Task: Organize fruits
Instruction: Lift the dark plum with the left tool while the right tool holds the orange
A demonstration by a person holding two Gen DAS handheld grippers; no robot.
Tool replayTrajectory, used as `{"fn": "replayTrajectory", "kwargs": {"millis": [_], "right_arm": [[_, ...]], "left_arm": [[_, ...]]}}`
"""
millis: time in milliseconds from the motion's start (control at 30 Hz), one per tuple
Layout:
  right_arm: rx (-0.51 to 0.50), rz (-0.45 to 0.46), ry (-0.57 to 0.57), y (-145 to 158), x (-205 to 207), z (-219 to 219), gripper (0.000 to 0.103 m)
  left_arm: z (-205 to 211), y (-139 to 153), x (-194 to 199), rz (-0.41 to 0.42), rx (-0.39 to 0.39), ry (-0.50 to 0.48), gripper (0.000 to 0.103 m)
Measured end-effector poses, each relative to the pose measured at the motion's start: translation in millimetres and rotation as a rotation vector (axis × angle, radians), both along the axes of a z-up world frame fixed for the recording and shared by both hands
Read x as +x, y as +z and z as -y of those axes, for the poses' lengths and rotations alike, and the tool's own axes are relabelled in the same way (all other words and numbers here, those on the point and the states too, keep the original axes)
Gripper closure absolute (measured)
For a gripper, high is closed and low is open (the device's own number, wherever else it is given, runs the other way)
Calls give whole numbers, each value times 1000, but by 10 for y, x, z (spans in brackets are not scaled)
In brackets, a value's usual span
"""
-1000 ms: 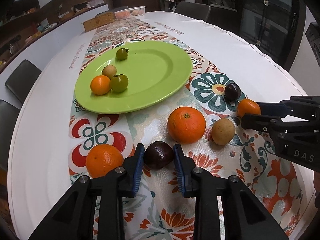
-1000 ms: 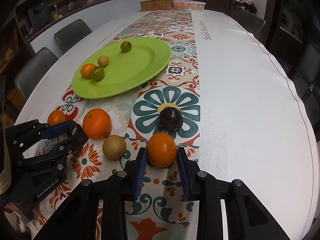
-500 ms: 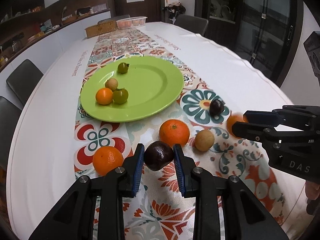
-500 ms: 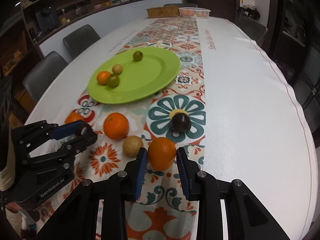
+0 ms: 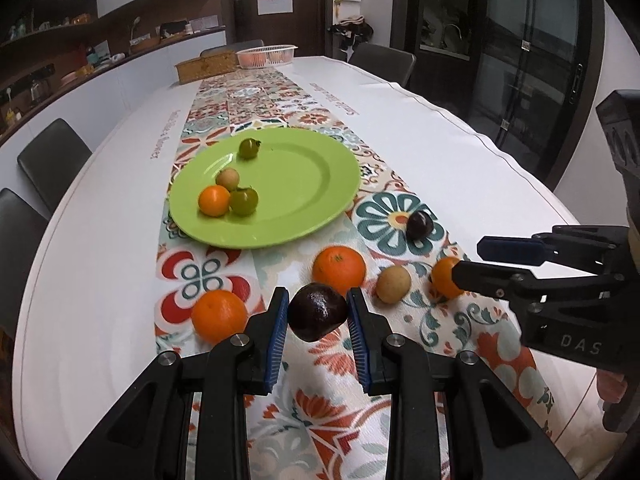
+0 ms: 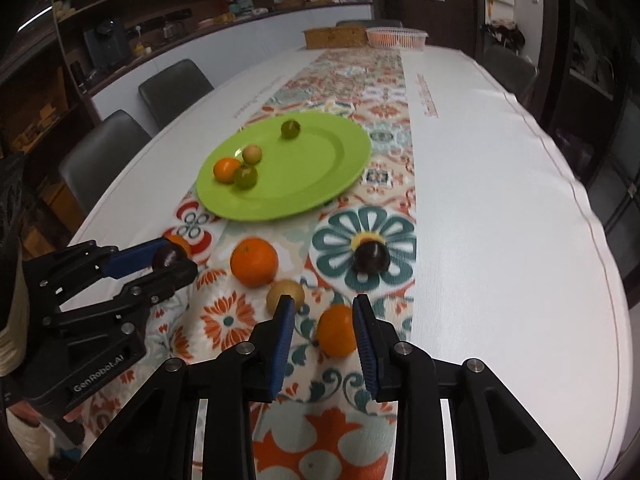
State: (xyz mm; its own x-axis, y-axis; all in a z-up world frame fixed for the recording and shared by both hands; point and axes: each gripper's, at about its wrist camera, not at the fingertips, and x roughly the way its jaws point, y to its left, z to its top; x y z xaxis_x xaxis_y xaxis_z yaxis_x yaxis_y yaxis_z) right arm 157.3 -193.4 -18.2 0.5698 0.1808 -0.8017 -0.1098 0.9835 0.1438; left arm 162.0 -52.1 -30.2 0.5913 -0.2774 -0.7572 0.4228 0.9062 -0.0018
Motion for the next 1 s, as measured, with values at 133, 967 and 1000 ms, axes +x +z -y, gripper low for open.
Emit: {"fn": "replayTrajectory", "kwargs": {"millis": [133,967,1000], "right_arm": [[-9,-12,-7,-66,-29,38,62],[-114,-109,-48,-407,208,150,70],[-112,-107,-49,-401,200,153,70]], "left_arm": [[22,-72,-37,-21,-13,3,73],[64,-161,58,-58,-26,23,73],[69,-157,57,-58,-27,22,73]]}}
